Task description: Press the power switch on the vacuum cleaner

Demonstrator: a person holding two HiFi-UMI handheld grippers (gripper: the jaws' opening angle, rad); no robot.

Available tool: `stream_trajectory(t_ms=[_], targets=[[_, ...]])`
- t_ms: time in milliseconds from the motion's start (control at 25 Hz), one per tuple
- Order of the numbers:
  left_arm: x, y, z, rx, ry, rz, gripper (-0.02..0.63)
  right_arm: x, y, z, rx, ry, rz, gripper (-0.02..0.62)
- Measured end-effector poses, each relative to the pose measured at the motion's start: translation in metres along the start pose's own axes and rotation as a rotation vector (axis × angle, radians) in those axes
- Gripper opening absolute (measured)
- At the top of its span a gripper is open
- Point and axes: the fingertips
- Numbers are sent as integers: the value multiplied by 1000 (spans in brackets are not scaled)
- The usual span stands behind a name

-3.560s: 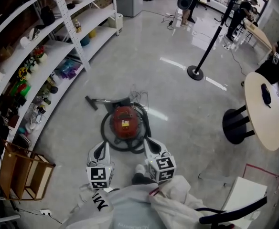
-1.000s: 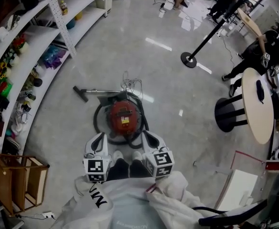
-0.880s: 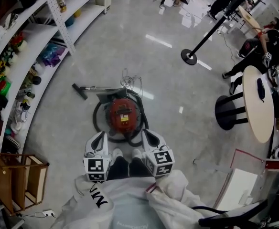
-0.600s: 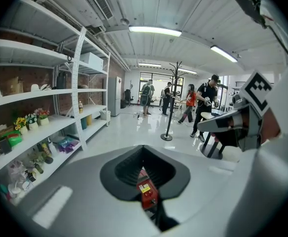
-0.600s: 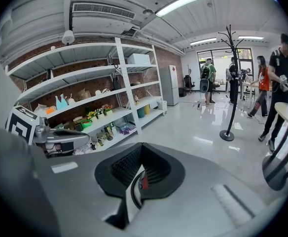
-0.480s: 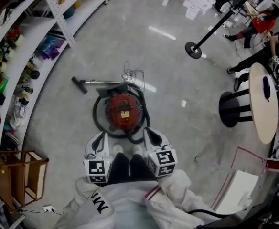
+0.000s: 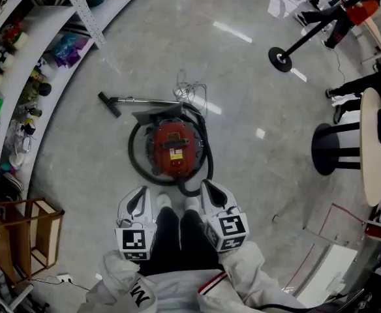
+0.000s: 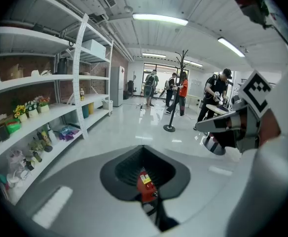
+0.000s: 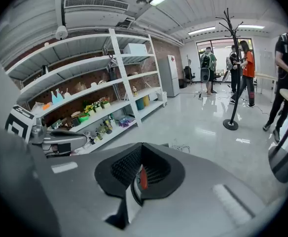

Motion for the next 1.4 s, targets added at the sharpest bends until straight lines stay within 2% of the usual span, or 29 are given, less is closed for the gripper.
stream_trajectory(t_ms=[520, 920, 1400], targets=[[-2, -52, -34, 27, 39, -2, 0, -22, -45, -39, 62, 5, 9, 0], [-8, -82, -74, 85, 57, 0, 0, -40, -74, -68, 99, -19, 14, 0], [-9, -118, -96, 102, 76, 10, 0, -46, -106, -93, 144, 1, 38, 0]])
Point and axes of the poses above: the fingertips, and each gripper's own axes: y backward along the fingers, x to its left, z out of its top, and after that the axes turned 2 degrees about -z, right-handed
